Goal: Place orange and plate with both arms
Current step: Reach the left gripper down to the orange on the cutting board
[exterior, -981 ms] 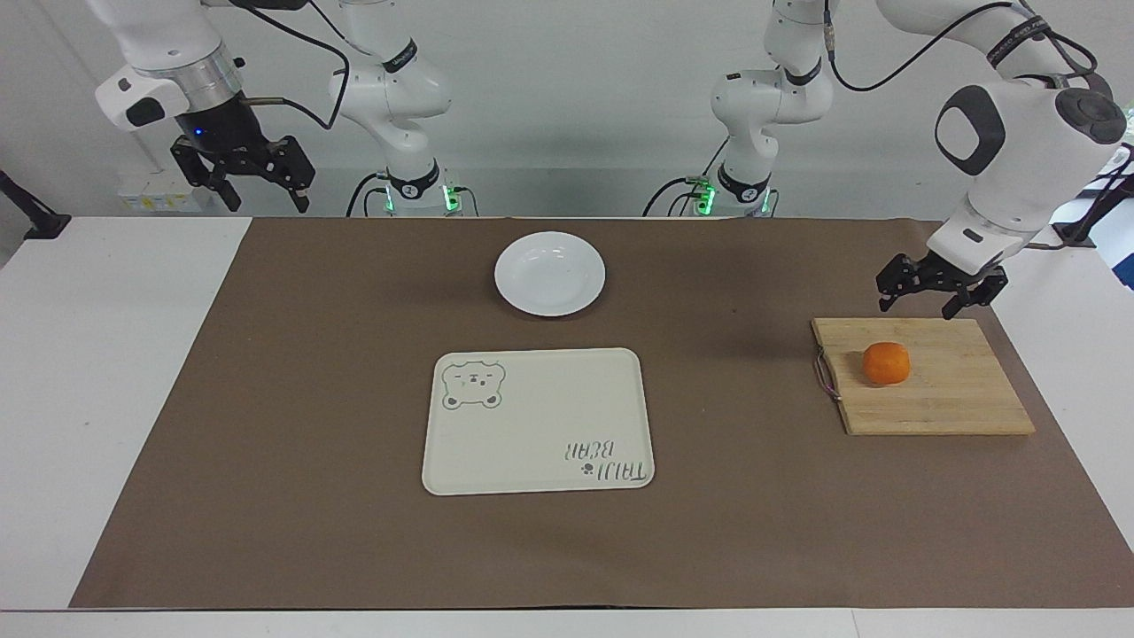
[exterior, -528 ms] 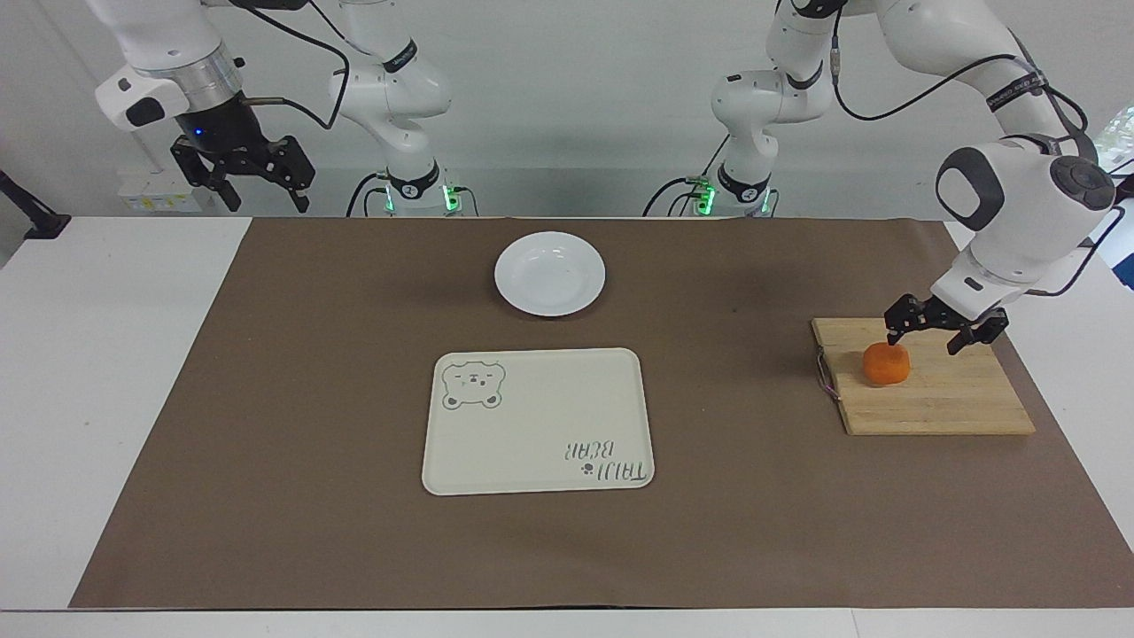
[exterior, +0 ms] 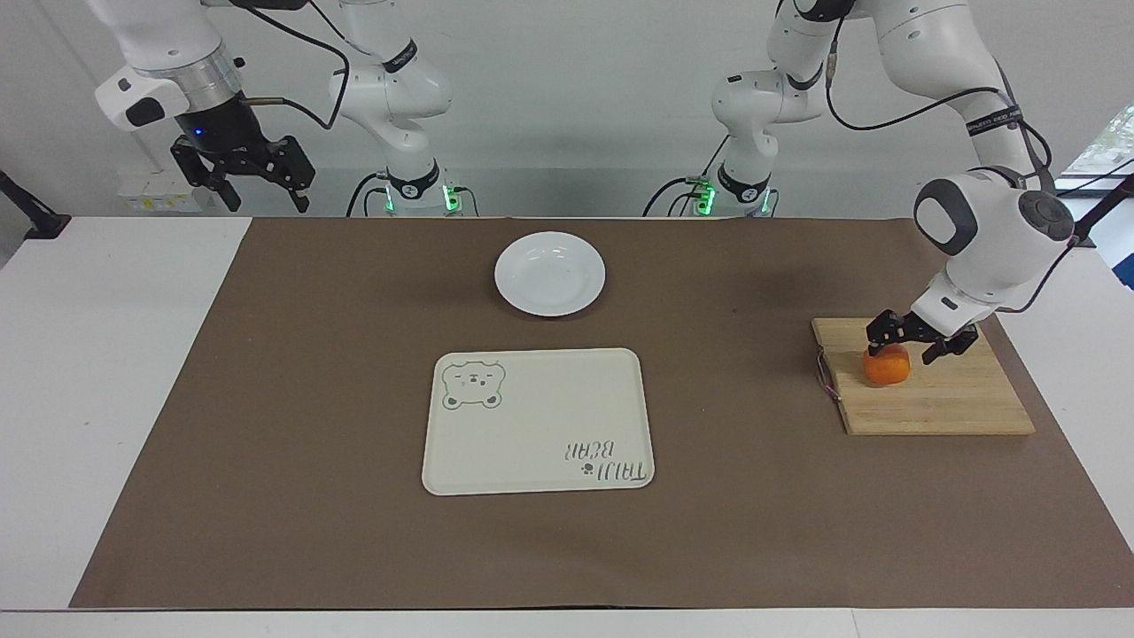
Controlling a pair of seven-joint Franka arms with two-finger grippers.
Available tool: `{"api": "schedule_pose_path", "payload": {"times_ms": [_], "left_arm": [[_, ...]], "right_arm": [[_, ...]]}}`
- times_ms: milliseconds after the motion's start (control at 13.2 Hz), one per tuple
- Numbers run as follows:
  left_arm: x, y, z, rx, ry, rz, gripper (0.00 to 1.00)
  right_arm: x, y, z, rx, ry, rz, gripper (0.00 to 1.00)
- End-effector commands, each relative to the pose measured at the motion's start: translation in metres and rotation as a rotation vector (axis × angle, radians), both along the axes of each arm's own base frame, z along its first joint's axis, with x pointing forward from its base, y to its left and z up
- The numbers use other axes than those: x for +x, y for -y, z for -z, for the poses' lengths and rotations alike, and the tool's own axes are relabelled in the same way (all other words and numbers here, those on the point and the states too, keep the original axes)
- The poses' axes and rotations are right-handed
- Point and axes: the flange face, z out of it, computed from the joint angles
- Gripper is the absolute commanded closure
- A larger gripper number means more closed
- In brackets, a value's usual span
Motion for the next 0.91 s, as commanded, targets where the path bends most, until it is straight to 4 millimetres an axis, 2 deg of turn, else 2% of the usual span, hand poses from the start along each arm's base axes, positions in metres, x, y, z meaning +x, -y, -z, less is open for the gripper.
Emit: {"api": "schedule_pose_path", "payload": {"times_ms": [0,151,226,302,528,679,830], "left_arm": [[-0.007,-0.002,0.025,-0.011,0.016,-0.004,0.00],[-0.004,0.001,0.033,-0.004,0.029,0.008,0.00],[-0.005,0.001,0.034,-0.004,0.028,0.050,0.41],[-0.007,0.000,0.035,-0.007,0.018,0.052,0.99],[-0.005,-0.001,0.028,-0.018,-0.009,0.047,1.00],[0.005,0.000,0.000,-0.026,-0.013,0.047,1.00],[0.019,0.008,-0.038,-0.035,-0.027,0.034,1.00]], "right_arm": [[0.002,0.001,-0.003,-0.011,0.012,0.003,0.00],[0.002,0.001,-0.003,-0.011,0.012,0.003,0.00],[0.002,0.001,-0.003,-0.011,0.012,0.003,0.00],[0.002,0.001,-0.003,-0.011,0.012,0.003,0.00],[0.002,0.001,-0.003,-0.011,0.012,0.003,0.00],[0.002,0.001,-0.003,-0.011,0.012,0.003,0.00],[0.002,0.001,-0.003,-0.011,0.012,0.003,0.00]]}}
